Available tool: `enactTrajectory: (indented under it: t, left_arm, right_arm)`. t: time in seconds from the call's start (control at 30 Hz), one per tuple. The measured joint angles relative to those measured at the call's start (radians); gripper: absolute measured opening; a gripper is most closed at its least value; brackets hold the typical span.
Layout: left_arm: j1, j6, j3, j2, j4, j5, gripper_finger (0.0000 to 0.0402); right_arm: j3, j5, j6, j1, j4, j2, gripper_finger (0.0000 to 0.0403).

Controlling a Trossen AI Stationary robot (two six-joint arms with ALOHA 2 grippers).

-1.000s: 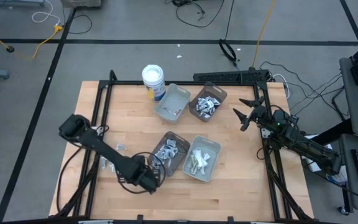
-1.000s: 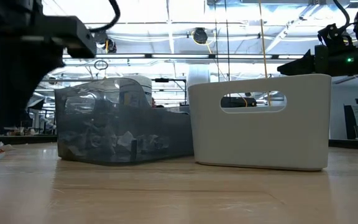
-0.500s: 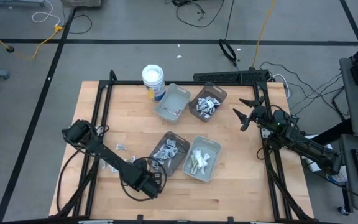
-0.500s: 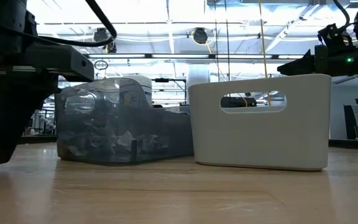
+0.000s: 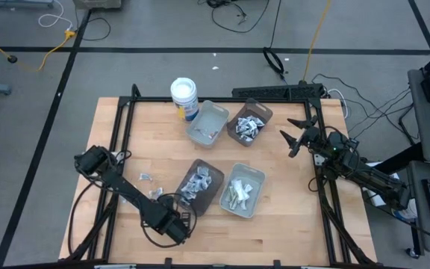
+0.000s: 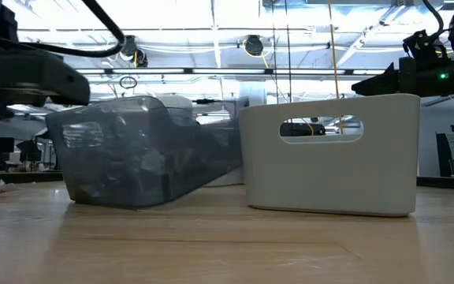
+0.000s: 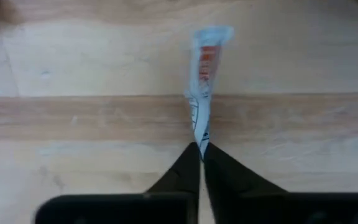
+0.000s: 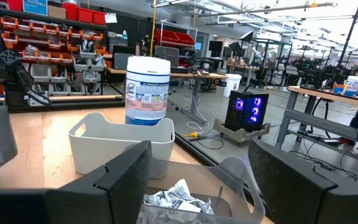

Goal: Pick & Place First Aid Supplies
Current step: Put the orange ointment pack into the top gray bin

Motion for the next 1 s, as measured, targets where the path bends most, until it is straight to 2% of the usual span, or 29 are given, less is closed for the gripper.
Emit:
enactTrajectory:
  t: [0.07,0.3,0.47,0.6,1.0]
  left_arm:
    - [-0.001,-0.007,0.0,0.0,0.001,0.02,0.0008]
    - [0.013,-0.003,0.0,-0.005,0.001,0.039,0.0031]
    - [0.022,0.019,0.0,-0.006,0.008,0.065,0.0024]
    - [0.021,-0.019,0.0,-0.006,0.004,0.099,0.0024]
    - [0.014,-0.019,0.0,-0.008,0.006,0.1,0.0101]
  right_arm:
    - [0.0,0.0,0.0,0.0,0.0,0.0,0.0263]
    - [0.0,0.0,0.0,0.0,0.0,0.0,0.0263]
    - [0.0,0.0,0.0,0.0,0.0,0.0,0.0263]
    - [0.0,0.0,0.0,0.0,0.0,0.0,0.0263]
    - [0.0,0.0,0.0,0.0,0.0,0.0,0.0263]
